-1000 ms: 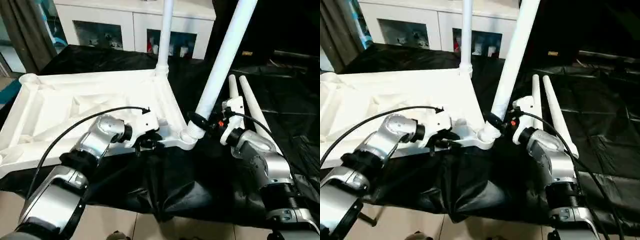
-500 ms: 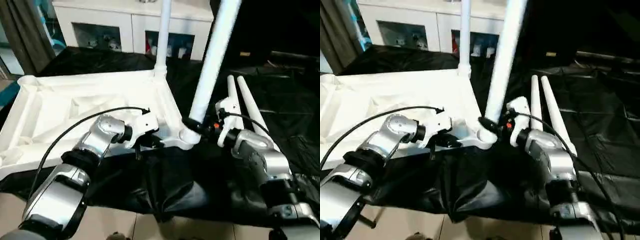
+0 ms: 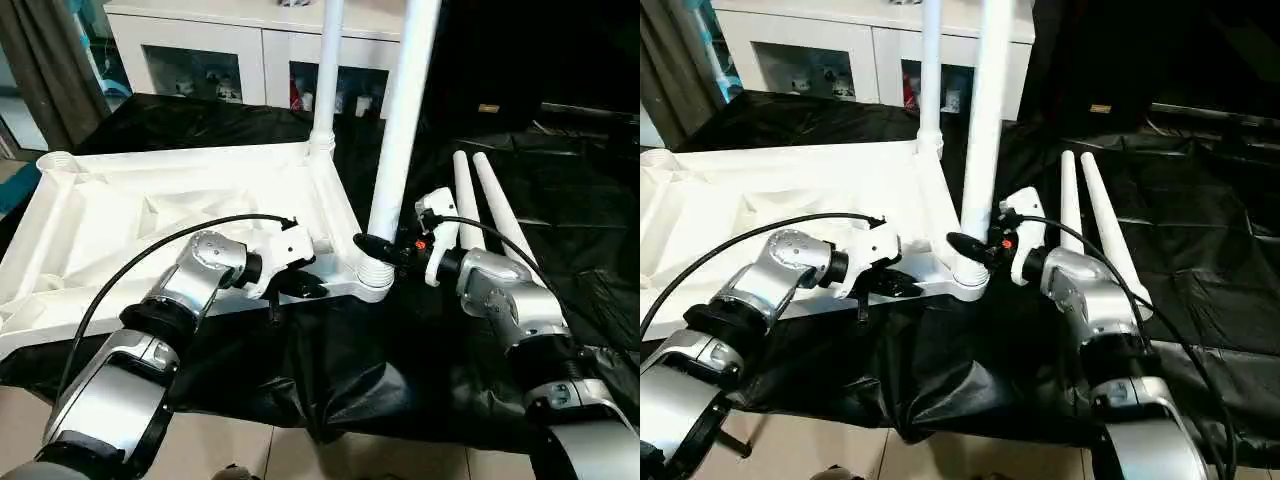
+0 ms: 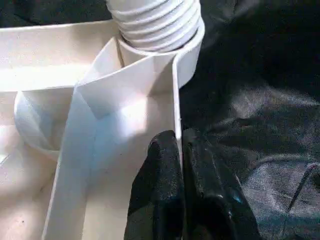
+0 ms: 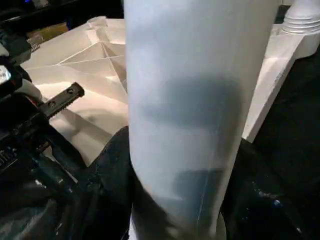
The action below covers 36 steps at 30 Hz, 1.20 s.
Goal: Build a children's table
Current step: Insert table leg to table base
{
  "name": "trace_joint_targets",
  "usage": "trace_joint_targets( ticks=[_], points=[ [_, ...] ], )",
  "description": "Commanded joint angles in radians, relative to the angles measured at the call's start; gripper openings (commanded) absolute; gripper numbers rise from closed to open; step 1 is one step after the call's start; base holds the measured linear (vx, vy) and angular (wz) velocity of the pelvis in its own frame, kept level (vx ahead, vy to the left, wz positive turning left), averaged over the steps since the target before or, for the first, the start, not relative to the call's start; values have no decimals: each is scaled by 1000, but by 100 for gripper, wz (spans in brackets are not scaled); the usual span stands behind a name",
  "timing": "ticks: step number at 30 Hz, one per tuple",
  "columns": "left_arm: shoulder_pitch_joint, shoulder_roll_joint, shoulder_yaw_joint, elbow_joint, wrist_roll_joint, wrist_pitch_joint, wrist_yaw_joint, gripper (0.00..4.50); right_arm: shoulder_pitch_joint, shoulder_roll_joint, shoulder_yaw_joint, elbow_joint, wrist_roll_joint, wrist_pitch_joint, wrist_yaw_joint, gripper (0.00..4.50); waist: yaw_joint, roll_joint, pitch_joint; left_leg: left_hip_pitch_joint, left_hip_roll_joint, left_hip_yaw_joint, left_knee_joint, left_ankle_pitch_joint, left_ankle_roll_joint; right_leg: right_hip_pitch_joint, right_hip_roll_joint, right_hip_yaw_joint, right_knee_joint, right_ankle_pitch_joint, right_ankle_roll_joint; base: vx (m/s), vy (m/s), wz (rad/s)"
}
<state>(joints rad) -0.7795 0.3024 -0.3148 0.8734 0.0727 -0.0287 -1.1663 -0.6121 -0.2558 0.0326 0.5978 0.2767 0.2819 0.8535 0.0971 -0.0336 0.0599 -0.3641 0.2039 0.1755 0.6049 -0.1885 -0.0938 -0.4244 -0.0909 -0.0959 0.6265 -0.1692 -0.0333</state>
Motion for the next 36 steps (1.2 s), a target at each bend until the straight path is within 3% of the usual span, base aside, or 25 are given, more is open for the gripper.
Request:
trace_joint_targets(
  ticks=[1,7,11,16,17,18,22,23,25,26,27,31,36],
  points=[
    [7,-13,27,-17,-45,-25,-20,0,11,-8,27,55,-44,14,-9,188,4,-8,-78,0,23,-2,-68,-116,58,76,-62,54,-71,-171,-193,0,0,0],
    [10,-14,37,-20,-47,-19,-23,0,5,1,20,86,-42,-3,-11,188,0,-7,-76,1,24,-2,-70,-141,53,74,-63,53,-77,-215,-186,0,0,0],
    [8,-20,55,-13,-54,-19,0,0,30,13,-42,111,7,-20,-21,188,-1,-5,-74,6,25,-4,-73,-169,45,74,-65,53,-82,-261,-178,0,0,0],
    [2,-21,66,-3,-54,-19,18,0,89,27,-81,117,39,-47,-36,188,1,0,-77,6,25,-3,-73,-152,54,76,-64,54,-78,-195,-198,0,0,0],
    [1,-21,66,-3,-54,-19,20,0,99,29,-85,117,41,-54,-36,188,2,0,-76,6,26,-3,-74,-157,53,75,-64,53,-79,-200,-199,0,0,0],
    [0,-20,67,0,-53,-19,20,0,111,35,-93,121,45,-63,-40,188,3,6,-75,7,25,-4,-74,-167,52,75,-65,53,-80,-214,-197,0,0,0],
    [-6,-20,70,11,-50,-23,25,0,153,58,-130,128,70,-98,-53,188,4,6,-74,9,25,-5,-77,-192,45,75,-64,52,-88,-254,-185,0,0,0],
    [-9,-21,73,14,-50,-24,28,0,165,65,-140,129,79,-106,-56,188,6,13,-74,11,25,-6,-78,-197,43,75,-65,52,-87,-256,-187,0,0,0],
    [-14,-26,80,22,-47,-26,39,0,189,77,-156,130,90,-124,-65,188,5,9,-74,13,26,-6,-81,-205,42,75,-64,51,-88,-253,-190,0,0,0],
    [-17,-26,81,25,-46,-27,41,0,197,80,-157,129,91,-131,-66,188,6,19,-73,14,27,-7,-82,-214,41,73,-64,51,-90,-258,-191,0,0,0],
    [-21,-26,82,31,-43,-29,46,0,210,82,-152,126,86,-144,-69,188,4,14,-72,16,27,-5,-83,-227,40,74,-63,50,-95,-265,-190,0,0,0],
    [-27,-24,81,43,-38,-36,50,0,246,77,-105,100,29,-211,-69,188,6,19,-73,16,26,-7,-85,-234,42,76,-66,50,-99,-284,-180,0,0,0],
    [-28,-25,80,45,-36,-38,51,0,259,87,-107,77,31,-232,-66,188,5,20,-73,15,26,-9,-88,-239,43,76,-66,50,-102,-315,-166,0,0,0]
  ],
)
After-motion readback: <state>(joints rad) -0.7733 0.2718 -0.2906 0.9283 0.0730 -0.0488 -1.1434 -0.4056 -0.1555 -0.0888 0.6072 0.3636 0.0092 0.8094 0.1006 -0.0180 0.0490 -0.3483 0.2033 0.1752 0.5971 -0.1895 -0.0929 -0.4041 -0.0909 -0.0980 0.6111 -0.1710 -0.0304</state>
